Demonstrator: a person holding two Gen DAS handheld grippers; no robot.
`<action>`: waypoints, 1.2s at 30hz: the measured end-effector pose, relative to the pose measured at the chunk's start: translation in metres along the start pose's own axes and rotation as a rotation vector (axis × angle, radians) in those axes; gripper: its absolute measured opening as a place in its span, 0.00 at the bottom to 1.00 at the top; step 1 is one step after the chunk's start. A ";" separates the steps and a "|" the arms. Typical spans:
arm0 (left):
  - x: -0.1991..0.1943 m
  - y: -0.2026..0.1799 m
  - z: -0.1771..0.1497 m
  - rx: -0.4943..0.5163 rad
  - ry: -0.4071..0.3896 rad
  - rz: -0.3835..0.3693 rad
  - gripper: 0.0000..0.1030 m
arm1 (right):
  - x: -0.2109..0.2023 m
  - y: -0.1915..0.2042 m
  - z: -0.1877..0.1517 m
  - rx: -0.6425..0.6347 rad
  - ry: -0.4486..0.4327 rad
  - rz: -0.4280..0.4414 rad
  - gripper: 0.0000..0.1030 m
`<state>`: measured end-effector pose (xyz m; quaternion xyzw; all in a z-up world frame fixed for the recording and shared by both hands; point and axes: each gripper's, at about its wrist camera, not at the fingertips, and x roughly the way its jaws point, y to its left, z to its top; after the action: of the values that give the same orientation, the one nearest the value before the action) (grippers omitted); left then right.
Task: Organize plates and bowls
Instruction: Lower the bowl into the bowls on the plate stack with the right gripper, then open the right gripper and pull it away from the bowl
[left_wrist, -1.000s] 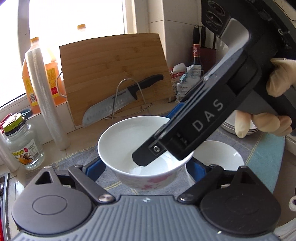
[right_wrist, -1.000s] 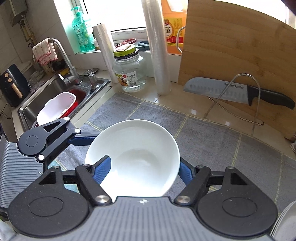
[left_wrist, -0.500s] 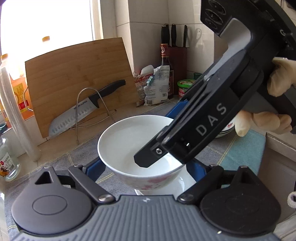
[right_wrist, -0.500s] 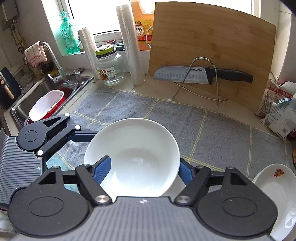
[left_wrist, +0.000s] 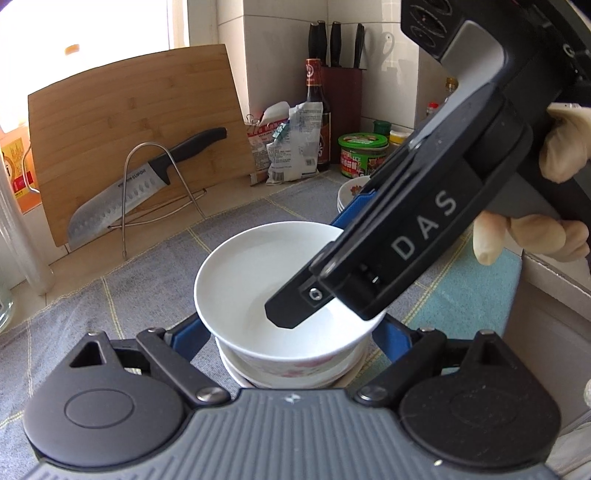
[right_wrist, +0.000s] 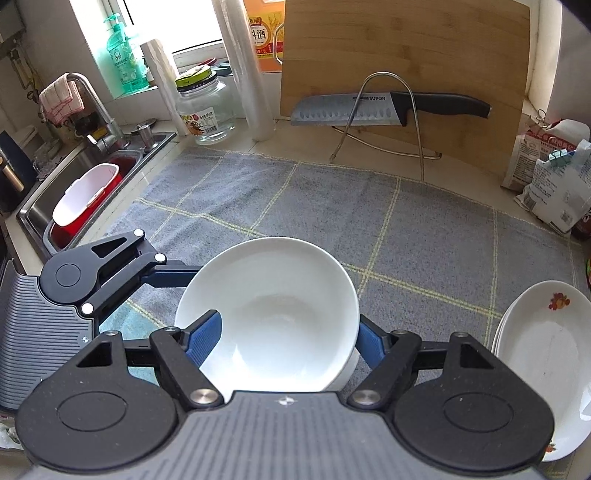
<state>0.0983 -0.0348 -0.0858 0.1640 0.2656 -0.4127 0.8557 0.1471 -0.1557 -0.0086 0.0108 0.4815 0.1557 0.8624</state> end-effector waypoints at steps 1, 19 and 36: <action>0.001 -0.001 0.000 0.002 0.004 0.001 0.90 | 0.001 -0.001 -0.001 0.002 0.003 -0.001 0.79; 0.007 0.003 -0.003 -0.015 0.033 -0.008 0.90 | 0.010 -0.004 -0.003 0.009 0.023 0.008 0.79; 0.009 0.006 -0.005 -0.012 0.029 -0.020 0.92 | 0.012 -0.005 -0.004 0.014 0.010 0.012 0.94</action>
<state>0.1062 -0.0343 -0.0944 0.1622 0.2821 -0.4174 0.8484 0.1511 -0.1577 -0.0214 0.0190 0.4870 0.1574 0.8589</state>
